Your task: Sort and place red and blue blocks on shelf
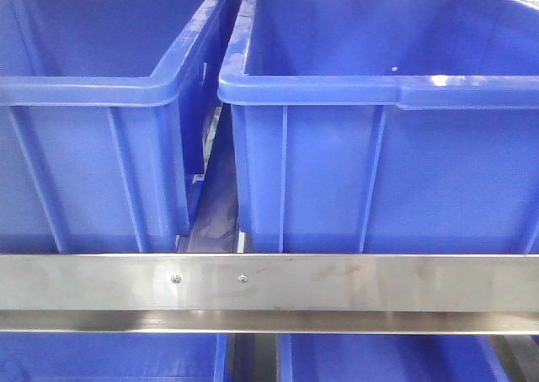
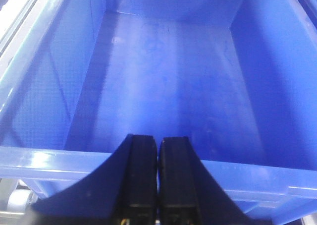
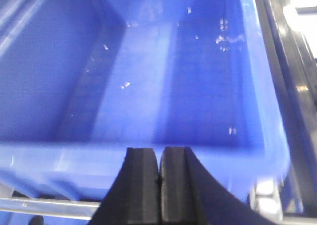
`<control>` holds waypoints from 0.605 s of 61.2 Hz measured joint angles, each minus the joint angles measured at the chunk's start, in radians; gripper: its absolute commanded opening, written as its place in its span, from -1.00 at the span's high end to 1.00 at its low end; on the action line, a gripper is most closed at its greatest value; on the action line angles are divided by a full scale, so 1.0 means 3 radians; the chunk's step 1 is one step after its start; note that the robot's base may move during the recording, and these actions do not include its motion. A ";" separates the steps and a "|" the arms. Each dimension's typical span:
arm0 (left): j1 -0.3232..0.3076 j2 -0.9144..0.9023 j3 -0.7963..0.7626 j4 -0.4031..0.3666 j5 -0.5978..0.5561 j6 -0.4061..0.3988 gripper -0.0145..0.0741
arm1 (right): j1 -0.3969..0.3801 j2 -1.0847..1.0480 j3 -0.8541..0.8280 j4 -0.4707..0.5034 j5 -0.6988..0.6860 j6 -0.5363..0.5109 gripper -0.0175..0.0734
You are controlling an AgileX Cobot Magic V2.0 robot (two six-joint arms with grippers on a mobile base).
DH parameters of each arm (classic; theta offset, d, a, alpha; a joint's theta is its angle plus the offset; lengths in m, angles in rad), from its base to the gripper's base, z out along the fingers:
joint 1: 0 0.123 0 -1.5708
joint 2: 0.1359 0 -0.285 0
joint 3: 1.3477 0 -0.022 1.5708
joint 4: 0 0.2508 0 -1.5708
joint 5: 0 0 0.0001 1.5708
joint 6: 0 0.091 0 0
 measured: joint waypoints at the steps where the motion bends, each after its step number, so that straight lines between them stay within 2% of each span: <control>1: 0.0000 0.0000 0.0000 0.0000 0.0000 0.0000 0.35 | 0.0000 -0.0051 0.0047 0.0002 -0.0024 0.0000 0.46; 23: 0.0000 0.0000 0.0000 0.0000 0.0000 0.0000 0.35 | -0.0007 -0.1471 0.1461 0.0025 -0.0406 0.0000 0.46; 37: 0.0000 0.0000 0.0000 0.0000 0.0000 0.0000 0.35 | -0.0007 -0.1522 0.1544 0.0030 -0.0474 0.0006 0.46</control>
